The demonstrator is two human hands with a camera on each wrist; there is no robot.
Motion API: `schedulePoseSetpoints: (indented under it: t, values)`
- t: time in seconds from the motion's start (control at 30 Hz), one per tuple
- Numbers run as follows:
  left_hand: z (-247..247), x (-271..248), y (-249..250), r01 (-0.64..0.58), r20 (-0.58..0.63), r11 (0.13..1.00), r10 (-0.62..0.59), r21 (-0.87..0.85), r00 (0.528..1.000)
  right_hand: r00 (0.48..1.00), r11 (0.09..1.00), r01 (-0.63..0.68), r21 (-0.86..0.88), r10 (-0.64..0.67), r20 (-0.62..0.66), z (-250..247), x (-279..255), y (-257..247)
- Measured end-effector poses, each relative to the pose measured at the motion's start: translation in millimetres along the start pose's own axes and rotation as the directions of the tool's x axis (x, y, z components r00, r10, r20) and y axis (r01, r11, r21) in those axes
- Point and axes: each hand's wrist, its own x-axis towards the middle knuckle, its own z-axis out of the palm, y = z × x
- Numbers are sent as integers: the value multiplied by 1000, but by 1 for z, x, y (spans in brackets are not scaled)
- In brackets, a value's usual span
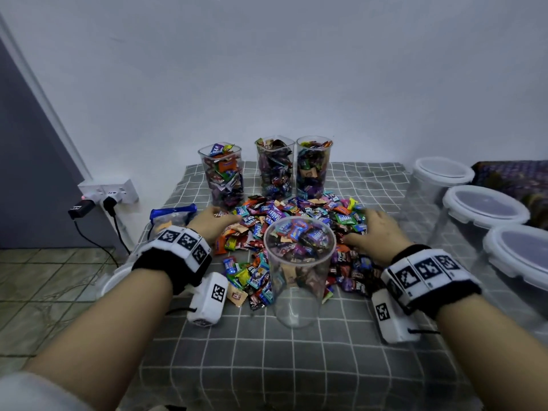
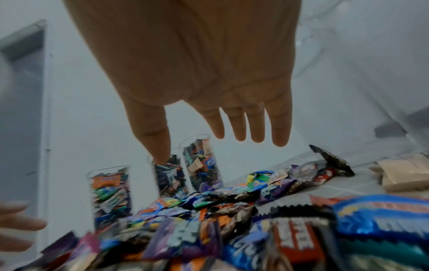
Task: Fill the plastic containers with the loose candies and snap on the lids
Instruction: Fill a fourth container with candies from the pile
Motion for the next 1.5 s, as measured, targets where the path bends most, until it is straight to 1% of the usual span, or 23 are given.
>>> schedulePoseSetpoints:
  t: [0.13, 0.23, 0.33, 0.47, 0.57, 0.63, 0.73, 0.83, 0.97, 1.07, 1.2, 1.3, 1.37, 1.5]
  values:
    - [4, 27, -4, 75, -55, 997, -74, 5, 996, 989, 985, -141, 98, 145, -27, -2, 31, 6]
    - [10, 44, -12, 117, -96, 993, -114, 29, 989, 976, 974, -211, 78, 214, -31, 0, 49, 9]
    - [14, 59, -19, 156, -106, 983, -145, 102, 984, 967, 966, -253, 53, 255, -23, 1, 65, 9]
    - [15, 71, -18, 181, -129, 964, -158, 196, 979, 941, 941, -338, -10, 338, 32, 1, 81, 10]
    - [18, 73, -16, 188, -113, 949, -164, 253, 980, 922, 927, -374, 1, 372, 108, 1, 86, 8]
    - [20, 75, -15, 191, -85, 952, -175, 239, 981, 924, 935, -352, 34, 342, 171, 1, 88, 7]
    - [22, 76, -11, 130, -38, 966, -125, 221, 991, 927, 951, -308, -33, 308, 216, 2, 89, 5]
    - [24, 73, -2, 73, 93, 954, -104, 292, 990, 925, 964, -254, -74, 264, 274, 3, 88, -1]
    - [30, 63, 15, -22, 228, 873, -102, 487, 968, 916, 980, -128, -151, 175, 361, 4, 83, -11]
    - [33, 55, 24, -113, 281, 822, -60, 559, 958, 907, 972, -51, -231, 142, 396, 8, 82, -18]
    - [36, 47, 31, -188, 266, 762, 22, 620, 964, 932, 947, 37, -318, 82, 352, 9, 75, -24]
    - [37, 43, 35, -203, 224, 723, 69, 660, 972, 944, 936, 65, -345, 55, 326, 7, 69, -27]
    - [37, 39, 37, -183, 165, 730, 97, 659, 981, 948, 931, 82, -356, 37, 316, 5, 68, -29]
    - [34, 34, 36, -129, 69, 789, 109, 601, 992, 954, 932, 94, -351, 16, 298, 0, 61, -33]
